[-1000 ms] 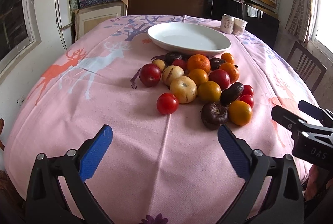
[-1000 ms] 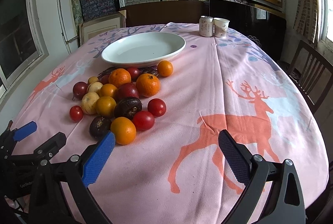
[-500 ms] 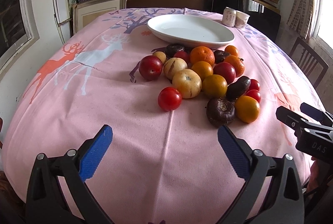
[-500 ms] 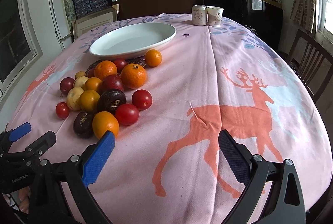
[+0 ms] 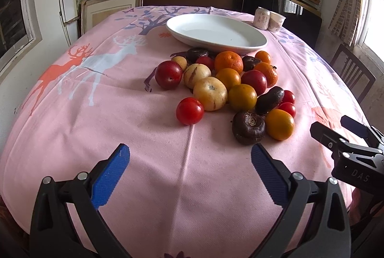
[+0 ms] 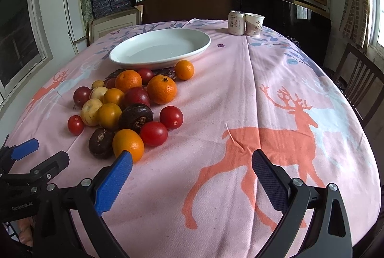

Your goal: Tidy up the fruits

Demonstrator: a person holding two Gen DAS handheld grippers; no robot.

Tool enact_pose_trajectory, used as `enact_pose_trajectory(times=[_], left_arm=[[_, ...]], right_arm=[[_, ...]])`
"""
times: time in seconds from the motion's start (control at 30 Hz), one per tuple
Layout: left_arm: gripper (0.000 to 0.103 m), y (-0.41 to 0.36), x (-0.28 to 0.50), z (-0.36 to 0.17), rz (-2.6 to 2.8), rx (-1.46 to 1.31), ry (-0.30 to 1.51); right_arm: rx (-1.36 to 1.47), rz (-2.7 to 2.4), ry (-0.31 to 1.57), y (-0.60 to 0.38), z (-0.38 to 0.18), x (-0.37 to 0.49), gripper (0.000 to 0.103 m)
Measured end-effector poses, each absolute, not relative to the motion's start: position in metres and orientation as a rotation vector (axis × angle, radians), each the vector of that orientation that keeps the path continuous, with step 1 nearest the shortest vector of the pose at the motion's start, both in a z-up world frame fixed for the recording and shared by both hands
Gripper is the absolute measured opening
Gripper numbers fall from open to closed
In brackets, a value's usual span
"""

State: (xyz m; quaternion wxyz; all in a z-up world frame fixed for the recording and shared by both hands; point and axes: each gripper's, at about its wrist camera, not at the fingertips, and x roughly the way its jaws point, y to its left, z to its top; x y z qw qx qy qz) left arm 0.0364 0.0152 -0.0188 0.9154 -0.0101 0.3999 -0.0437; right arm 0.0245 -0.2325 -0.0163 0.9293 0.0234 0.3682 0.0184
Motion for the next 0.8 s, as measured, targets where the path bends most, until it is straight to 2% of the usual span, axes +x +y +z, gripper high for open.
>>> enact_pose_trajectory(times=[0.8], left_arm=[[0.099,0.0151,0.0401,-0.0205,-0.114,-0.023,0.839]], right_arm=[[0.057,0.023,0.751,-0.2343,-0.0187,0.0212,0.100]])
